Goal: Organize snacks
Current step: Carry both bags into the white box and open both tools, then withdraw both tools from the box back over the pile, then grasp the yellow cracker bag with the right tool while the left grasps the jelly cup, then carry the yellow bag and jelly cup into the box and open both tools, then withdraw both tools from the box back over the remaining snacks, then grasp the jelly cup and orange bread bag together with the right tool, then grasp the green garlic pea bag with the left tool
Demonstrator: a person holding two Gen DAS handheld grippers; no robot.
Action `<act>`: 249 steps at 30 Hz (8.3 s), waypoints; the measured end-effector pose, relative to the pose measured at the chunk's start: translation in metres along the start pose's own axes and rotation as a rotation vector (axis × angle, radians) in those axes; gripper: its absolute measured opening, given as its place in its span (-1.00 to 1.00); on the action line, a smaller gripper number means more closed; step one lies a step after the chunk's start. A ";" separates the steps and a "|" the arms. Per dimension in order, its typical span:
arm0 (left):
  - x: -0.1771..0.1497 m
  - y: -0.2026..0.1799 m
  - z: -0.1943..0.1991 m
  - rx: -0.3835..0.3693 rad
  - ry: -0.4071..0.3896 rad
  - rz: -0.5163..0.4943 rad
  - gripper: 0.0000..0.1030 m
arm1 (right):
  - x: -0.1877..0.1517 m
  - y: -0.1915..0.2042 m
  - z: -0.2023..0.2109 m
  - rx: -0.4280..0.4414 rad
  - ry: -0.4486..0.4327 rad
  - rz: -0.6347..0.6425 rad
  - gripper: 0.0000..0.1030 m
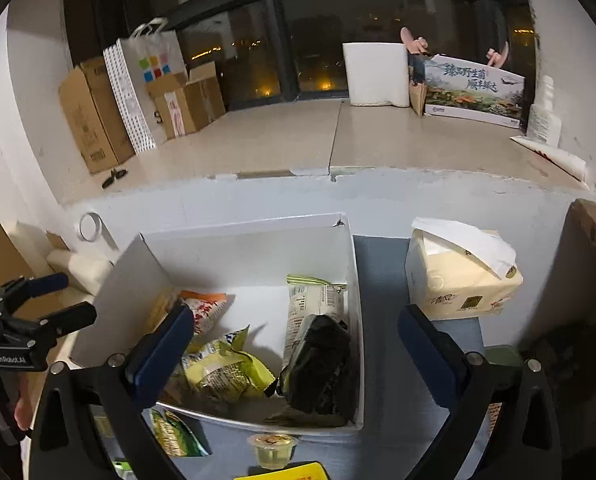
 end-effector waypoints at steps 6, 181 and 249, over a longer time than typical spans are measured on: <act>-0.003 -0.008 0.046 -0.027 -0.046 -0.035 1.00 | -0.002 0.014 0.035 0.028 -0.054 0.057 1.00; -0.150 -0.023 0.158 -0.105 -0.218 0.068 1.00 | -0.167 0.024 0.073 0.008 0.004 0.066 1.00; -0.153 -0.077 -0.081 0.035 0.255 0.115 0.03 | -0.184 0.016 0.135 0.064 -0.078 0.043 -0.13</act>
Point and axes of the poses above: each gripper's, at about its wrist camera, not at the fingertips, and z roughly against the way its jaws point, y to its left, x to its top, the point moved 9 cm from there along -z, roughly the way its jaws point
